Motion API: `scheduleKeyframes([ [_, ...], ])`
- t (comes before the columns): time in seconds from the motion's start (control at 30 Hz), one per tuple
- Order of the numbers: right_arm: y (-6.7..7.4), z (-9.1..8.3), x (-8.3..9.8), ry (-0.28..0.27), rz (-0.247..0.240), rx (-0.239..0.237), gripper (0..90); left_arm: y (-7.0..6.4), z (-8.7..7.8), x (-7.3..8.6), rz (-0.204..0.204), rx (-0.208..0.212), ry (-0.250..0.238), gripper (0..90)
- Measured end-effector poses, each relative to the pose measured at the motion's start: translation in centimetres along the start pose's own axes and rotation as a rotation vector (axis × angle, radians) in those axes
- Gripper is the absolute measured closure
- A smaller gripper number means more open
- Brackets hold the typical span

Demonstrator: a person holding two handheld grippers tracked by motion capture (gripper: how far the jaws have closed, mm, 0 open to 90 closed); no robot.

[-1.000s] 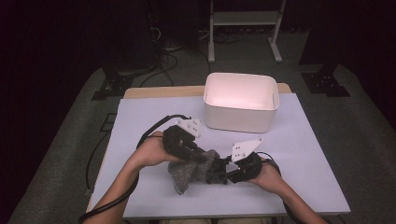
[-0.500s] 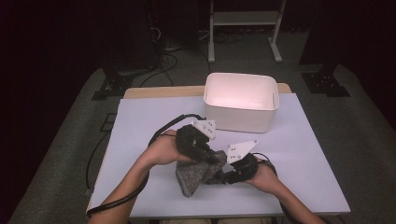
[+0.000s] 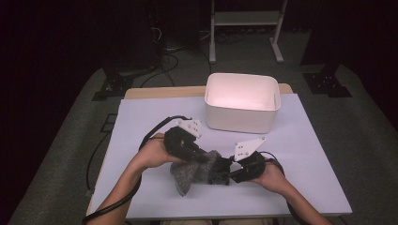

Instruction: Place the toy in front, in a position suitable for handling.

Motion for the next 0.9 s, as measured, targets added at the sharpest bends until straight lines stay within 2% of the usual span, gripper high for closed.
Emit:
scheduleKeyframes([
  [0.07,0.1,0.0,0.0,0.012,-0.007,0.003,55.6,-0.1,0.0,0.2,-0.005,0.007,-0.021,82.0],
  [0.2,0.2,0.1,-0.3,0.029,-0.01,0.004,55.7,-0.1,-0.4,0.2,0.001,0.001,-0.016,81.9],
  [0.43,0.0,0.4,-2.4,-0.009,-0.025,-0.004,57.6,0.3,-1.2,0.7,-0.008,-0.023,-0.015,81.9],
  [0.57,0.0,0.9,-3.3,0.003,-0.046,-0.008,58.1,0.3,-1.3,1.1,-0.018,-0.014,-0.019,82.0],
  [0.6,0.1,1.0,-3.3,0.01,-0.047,-0.013,58.0,0.3,-1.3,1.2,-0.022,-0.002,-0.028,82.0],
  [0.63,0.1,0.9,-3.3,0.028,-0.047,-0.023,58.0,0.3,-1.2,1.2,-0.025,-0.002,-0.033,82.0],
  [0.7,0.0,0.9,-3.4,0.06,-0.048,-0.015,57.8,0.3,-1.1,1.1,-0.026,-0.011,-0.032,82.1],
  [0.83,0.1,1.0,-2.9,0.162,-0.06,0.001,56.0,0.1,-0.9,0.6,-0.012,-0.004,-0.03,82.0],
  [0.9,0.1,0.9,-2.8,0.184,-0.059,-0.002,56.0,0.0,-0.7,0.4,-0.003,0.001,-0.028,82.0],
])
Point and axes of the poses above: each handheld gripper's, and its own axes: z roughly forward along the jaws, x roughly out of its underside, y roughly to its left, the point moved 10 cm from there along z, roughly forward along the jaws, and after that the axes turned 4 degrees about y, right-handed, at the moved point
